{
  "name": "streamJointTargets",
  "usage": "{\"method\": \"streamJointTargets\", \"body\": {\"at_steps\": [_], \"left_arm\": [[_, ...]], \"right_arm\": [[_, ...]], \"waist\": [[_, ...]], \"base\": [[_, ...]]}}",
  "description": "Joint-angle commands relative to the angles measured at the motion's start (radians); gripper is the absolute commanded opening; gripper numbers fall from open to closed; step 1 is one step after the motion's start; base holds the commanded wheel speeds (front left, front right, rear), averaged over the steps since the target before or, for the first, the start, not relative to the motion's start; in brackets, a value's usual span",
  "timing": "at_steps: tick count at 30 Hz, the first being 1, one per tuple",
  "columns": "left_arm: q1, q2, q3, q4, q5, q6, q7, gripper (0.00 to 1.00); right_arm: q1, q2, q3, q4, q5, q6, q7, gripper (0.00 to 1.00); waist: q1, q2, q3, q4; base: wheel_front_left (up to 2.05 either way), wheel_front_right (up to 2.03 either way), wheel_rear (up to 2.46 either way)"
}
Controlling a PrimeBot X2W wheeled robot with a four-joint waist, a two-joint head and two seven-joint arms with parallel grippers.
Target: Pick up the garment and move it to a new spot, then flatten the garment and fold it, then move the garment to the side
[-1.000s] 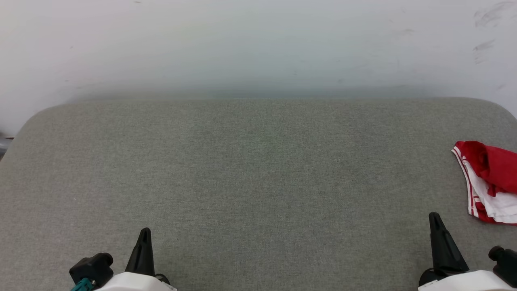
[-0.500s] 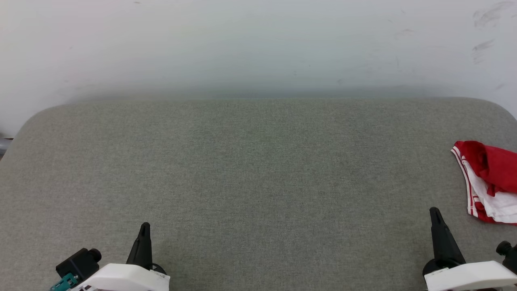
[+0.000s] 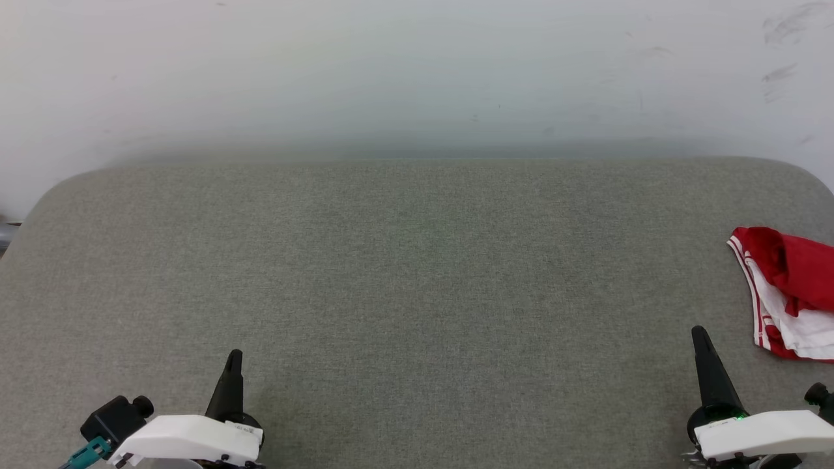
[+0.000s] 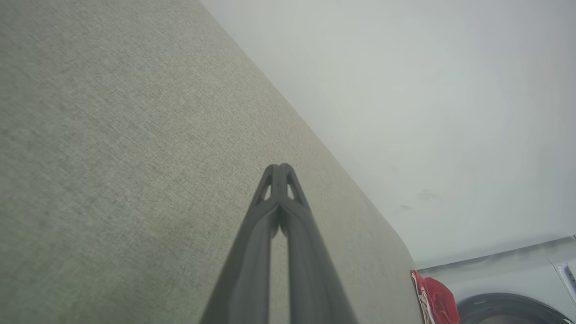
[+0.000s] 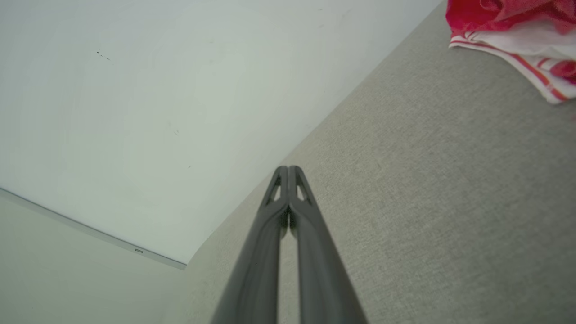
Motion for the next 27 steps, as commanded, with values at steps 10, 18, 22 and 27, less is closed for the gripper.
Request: {"method": "streamJointTargets", "body": {"at_steps": [10,18,22,27], "left_arm": [[-0.046,0.0,0.019,0.004,-0.145,-0.021,0.034,0.0],[-0.057,-0.001,0.028,0.011,-0.221,-0.032,0.054,0.0],[-0.063,-0.002,0.032,0.014,-0.262,-0.038,0.064,0.0],[-0.07,-0.003,0.039,0.02,-0.322,-0.045,0.078,0.0]], "right_arm": [[-0.046,-0.01,-0.005,0.013,0.146,0.0,0.035,0.0],[-0.057,-0.009,-0.007,0.024,0.223,0.0,0.053,0.0],[-0.065,-0.009,-0.009,0.03,0.263,0.0,0.063,0.0],[-0.074,-0.008,-0.011,0.039,0.323,0.0,0.078,0.0]], "waist": [[0.0,0.0,-0.001,-0.001],[0.0,0.0,-0.001,-0.001],[0.0,0.0,-0.001,-0.002],[0.0,0.0,-0.001,-0.002]], "base": [[0.0,0.0,0.0],[0.0,0.0,0.0],[0.0,0.0,0.0],[0.0,0.0,0.0]]}}
